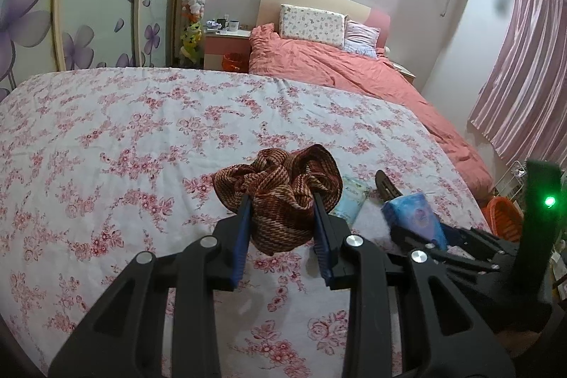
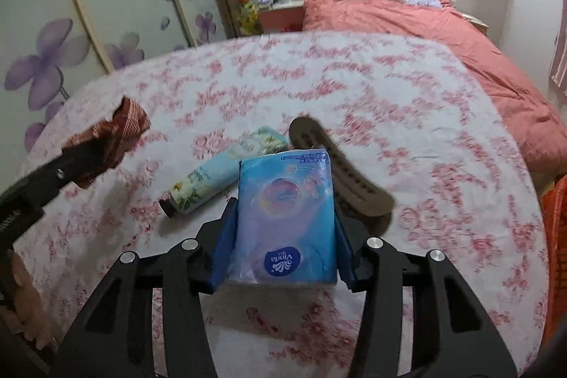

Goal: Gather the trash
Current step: 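Carry scrunchie and tissue pack over the orange basket and open both tools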

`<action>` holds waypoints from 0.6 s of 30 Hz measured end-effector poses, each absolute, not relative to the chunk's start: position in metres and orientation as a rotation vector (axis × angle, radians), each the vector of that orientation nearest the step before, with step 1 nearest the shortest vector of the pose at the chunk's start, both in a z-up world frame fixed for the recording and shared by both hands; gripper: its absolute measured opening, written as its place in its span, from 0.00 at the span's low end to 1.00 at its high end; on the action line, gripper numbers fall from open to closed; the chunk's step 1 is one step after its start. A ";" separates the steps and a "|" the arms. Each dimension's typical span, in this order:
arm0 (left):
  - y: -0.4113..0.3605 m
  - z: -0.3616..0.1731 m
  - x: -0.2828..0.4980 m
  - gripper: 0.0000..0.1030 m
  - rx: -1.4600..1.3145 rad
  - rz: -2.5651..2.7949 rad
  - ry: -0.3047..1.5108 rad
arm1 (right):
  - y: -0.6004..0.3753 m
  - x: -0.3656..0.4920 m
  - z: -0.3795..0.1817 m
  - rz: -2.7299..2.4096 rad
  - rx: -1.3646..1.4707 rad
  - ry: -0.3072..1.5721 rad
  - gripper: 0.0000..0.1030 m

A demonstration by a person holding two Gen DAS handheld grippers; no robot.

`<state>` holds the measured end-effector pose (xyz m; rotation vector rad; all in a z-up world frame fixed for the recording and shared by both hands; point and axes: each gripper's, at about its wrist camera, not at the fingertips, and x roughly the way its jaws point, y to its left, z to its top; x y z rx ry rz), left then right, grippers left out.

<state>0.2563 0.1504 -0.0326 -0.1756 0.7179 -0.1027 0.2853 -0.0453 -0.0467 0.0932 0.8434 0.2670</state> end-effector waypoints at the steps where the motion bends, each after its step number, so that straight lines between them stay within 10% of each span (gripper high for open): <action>1: 0.149 -0.031 0.256 0.31 -0.175 -0.104 0.716 | -0.049 0.283 -0.043 0.263 0.101 0.832 0.47; 18: 0.096 0.018 0.230 0.31 -0.139 -0.196 0.622 | -0.115 0.242 0.025 0.158 0.176 0.616 0.47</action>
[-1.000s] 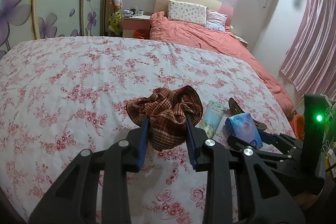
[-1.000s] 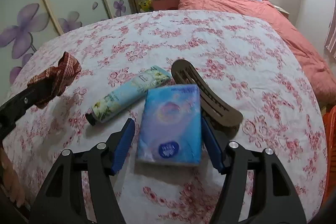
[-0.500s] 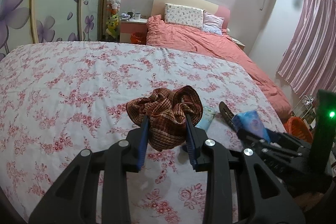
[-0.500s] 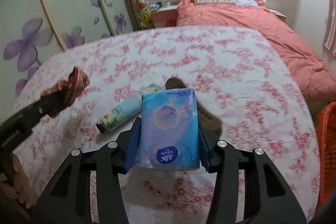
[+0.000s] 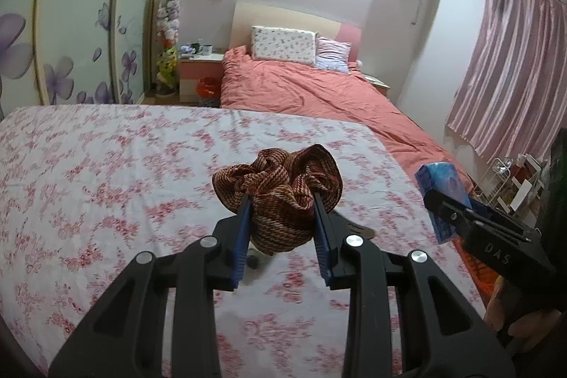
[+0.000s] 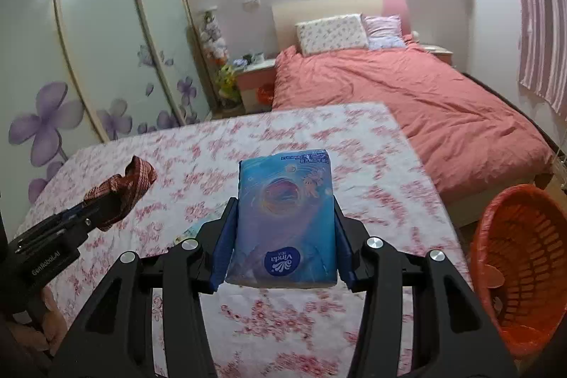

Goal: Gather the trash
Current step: 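Carry scrunchie and tissue pack over the orange basket and open both tools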

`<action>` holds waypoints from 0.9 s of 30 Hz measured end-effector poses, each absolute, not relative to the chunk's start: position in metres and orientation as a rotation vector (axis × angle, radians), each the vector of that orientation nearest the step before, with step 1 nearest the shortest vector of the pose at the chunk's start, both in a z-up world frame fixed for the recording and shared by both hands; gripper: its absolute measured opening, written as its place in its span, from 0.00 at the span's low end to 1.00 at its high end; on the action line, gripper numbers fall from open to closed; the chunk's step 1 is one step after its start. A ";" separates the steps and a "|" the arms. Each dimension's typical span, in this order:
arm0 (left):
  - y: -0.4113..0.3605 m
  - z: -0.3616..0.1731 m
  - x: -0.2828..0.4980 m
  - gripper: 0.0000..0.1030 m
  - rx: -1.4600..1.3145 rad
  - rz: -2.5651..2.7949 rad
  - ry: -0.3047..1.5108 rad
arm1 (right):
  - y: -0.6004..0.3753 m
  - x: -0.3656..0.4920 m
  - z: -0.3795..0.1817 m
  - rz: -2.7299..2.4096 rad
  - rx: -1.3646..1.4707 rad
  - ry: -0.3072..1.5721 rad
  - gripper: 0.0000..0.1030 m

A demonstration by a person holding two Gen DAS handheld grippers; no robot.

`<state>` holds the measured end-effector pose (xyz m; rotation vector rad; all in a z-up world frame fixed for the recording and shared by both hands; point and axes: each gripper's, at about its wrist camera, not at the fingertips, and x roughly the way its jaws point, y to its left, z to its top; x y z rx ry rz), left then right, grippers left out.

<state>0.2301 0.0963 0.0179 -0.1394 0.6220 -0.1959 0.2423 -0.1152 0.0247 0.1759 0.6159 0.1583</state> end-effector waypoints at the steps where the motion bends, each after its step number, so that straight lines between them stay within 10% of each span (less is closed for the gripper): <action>1: 0.092 0.020 0.229 0.31 -0.136 -0.202 0.619 | -0.119 0.239 0.027 0.151 0.178 0.606 0.47; 27: -0.087 0.040 0.204 0.31 -0.023 -0.490 0.596 | -0.273 0.171 0.032 -0.147 0.299 0.464 0.47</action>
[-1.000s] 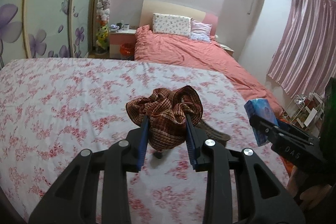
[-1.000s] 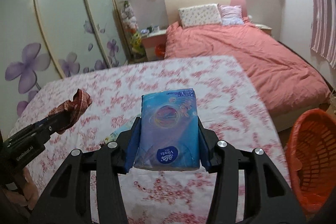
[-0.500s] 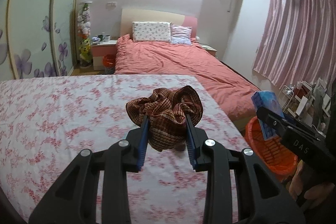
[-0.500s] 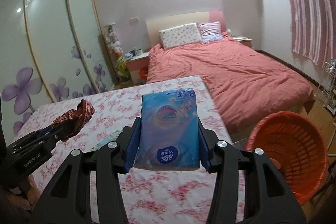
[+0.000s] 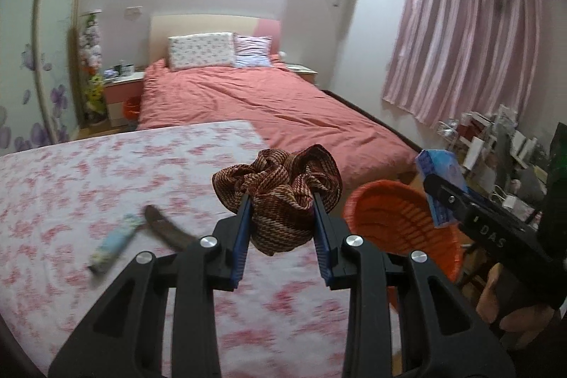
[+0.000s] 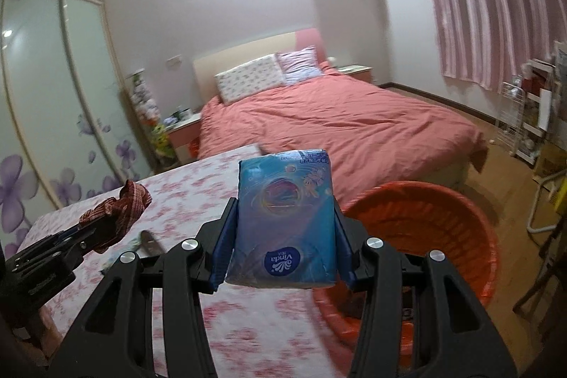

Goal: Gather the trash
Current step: 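Carry scrunchie and tissue pack over the orange basket and open both tools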

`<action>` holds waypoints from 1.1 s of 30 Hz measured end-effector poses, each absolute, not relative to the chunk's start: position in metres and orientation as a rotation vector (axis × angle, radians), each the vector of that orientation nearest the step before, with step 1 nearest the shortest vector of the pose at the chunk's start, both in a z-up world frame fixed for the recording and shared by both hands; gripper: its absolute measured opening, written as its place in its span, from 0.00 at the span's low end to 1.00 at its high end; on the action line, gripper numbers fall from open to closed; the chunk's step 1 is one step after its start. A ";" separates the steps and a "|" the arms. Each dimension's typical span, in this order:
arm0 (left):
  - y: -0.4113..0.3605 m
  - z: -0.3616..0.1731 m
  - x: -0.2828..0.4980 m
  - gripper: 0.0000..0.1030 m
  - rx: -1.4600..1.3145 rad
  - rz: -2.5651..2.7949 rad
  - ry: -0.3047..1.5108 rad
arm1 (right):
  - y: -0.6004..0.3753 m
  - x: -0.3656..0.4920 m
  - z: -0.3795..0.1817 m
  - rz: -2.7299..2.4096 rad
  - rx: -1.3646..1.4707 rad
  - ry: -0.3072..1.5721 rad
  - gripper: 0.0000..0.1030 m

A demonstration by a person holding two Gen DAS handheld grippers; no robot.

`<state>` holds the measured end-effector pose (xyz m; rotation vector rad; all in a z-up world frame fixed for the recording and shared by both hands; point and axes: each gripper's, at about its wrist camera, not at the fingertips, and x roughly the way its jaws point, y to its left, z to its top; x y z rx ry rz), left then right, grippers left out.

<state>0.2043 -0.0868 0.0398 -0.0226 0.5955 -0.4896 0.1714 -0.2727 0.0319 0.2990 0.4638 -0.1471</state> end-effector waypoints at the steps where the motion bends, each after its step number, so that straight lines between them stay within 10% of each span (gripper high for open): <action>1: -0.097 0.039 0.203 0.31 -0.019 -0.512 0.597 | -0.278 0.170 0.031 -0.162 0.303 0.462 0.47; 20: -0.245 -0.002 0.214 0.33 0.032 -0.760 0.681 | -0.374 0.165 -0.005 -0.323 0.447 0.466 0.48; 33: -0.236 -0.035 0.245 0.73 0.072 -0.643 0.747 | -0.388 0.167 -0.031 -0.362 0.480 0.534 0.75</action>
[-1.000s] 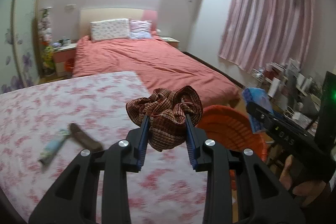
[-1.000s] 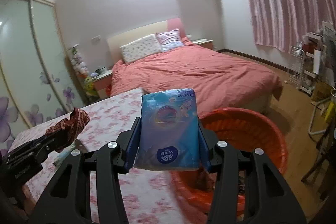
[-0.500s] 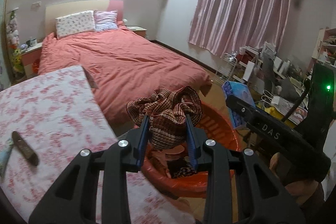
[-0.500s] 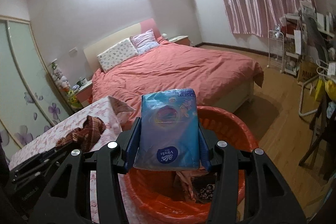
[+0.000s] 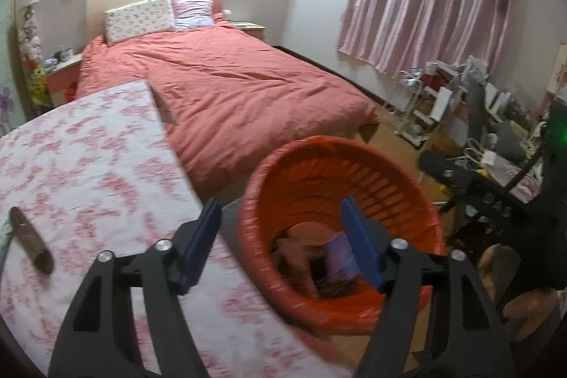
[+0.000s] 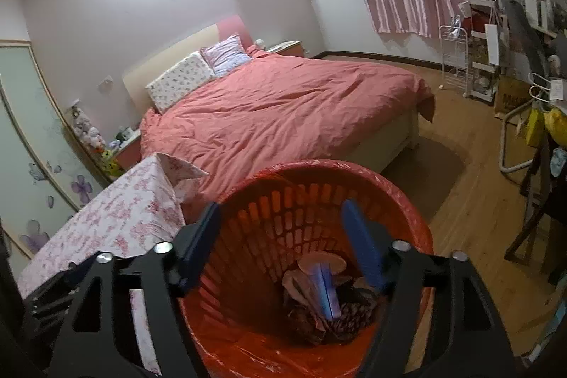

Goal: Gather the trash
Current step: 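Carry scrunchie and tissue pack over the orange basket and open both tools, then move both tools back to the lotion tube and comb on the bed, then grasp the light-blue lotion tube with the left tool while the right tool grasps the dark comb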

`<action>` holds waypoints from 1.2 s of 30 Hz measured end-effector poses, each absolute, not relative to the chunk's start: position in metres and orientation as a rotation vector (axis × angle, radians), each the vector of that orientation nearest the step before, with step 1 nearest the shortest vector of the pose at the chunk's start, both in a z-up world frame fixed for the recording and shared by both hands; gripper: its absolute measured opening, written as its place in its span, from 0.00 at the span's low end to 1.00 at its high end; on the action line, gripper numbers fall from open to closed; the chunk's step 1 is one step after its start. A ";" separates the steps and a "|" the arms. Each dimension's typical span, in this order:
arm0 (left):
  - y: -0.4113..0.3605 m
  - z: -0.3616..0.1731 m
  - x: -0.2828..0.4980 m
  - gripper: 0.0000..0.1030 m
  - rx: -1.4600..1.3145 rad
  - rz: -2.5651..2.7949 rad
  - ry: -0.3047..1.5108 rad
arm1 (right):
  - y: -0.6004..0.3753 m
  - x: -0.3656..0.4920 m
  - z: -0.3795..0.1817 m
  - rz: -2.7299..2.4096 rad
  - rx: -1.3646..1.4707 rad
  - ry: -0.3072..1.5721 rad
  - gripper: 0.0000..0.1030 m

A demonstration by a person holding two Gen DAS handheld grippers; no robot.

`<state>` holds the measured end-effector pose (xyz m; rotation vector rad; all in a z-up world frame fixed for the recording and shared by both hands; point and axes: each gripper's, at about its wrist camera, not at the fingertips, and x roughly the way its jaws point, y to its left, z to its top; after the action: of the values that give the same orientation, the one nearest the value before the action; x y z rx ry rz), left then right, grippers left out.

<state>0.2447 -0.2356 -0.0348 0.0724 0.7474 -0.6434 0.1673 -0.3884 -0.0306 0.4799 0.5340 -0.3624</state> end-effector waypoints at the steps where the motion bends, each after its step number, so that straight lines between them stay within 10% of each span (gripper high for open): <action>1: -0.228 -0.035 0.246 0.75 0.080 -0.622 0.743 | -0.389 0.166 -0.031 -0.372 0.470 0.533 0.78; 11: -0.135 -0.039 0.248 0.95 0.146 -0.400 0.708 | -0.342 0.169 -0.030 -0.437 0.259 0.577 0.96; 28: 0.049 -0.069 0.290 0.95 0.060 -0.066 0.804 | -0.228 0.193 -0.033 -0.196 0.122 0.668 0.96; 36: 0.058 -0.088 0.312 0.57 0.055 -0.095 0.899 | -0.201 0.203 -0.036 -0.133 0.131 0.699 0.96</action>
<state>0.3116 0.0577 -0.0879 0.0554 0.8990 -0.0947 0.2026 -0.2011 -0.0358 0.1310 0.6994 -0.1331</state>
